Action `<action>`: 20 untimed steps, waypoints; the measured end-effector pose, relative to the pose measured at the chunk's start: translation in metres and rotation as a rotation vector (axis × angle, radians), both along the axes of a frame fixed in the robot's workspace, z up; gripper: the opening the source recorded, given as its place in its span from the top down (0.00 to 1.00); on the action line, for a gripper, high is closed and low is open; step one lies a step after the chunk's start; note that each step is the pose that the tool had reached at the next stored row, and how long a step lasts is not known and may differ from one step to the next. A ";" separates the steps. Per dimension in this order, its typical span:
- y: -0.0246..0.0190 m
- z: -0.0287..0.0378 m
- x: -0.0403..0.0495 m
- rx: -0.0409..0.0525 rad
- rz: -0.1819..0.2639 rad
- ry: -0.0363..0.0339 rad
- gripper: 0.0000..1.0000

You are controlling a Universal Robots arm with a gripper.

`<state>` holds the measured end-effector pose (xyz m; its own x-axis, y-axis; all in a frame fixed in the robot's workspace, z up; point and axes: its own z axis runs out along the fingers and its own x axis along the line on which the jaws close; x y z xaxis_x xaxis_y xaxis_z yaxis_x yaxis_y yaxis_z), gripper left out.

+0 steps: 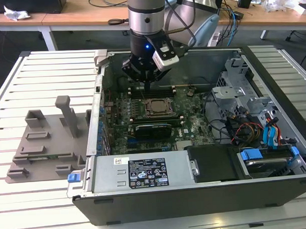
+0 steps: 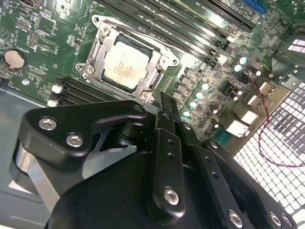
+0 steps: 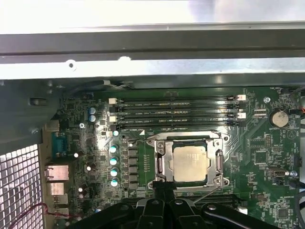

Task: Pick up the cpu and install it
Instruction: 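Install the first cpu locking lever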

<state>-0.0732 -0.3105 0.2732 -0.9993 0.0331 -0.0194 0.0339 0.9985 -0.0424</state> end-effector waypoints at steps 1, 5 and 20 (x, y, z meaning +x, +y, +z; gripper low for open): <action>0.0000 0.0000 -0.0022 0.0000 0.000 0.0000 0.89; 0.0000 0.0000 -0.0066 0.0000 0.000 0.0000 0.89; 0.0030 0.0000 -0.0232 -0.0001 0.000 0.0001 0.89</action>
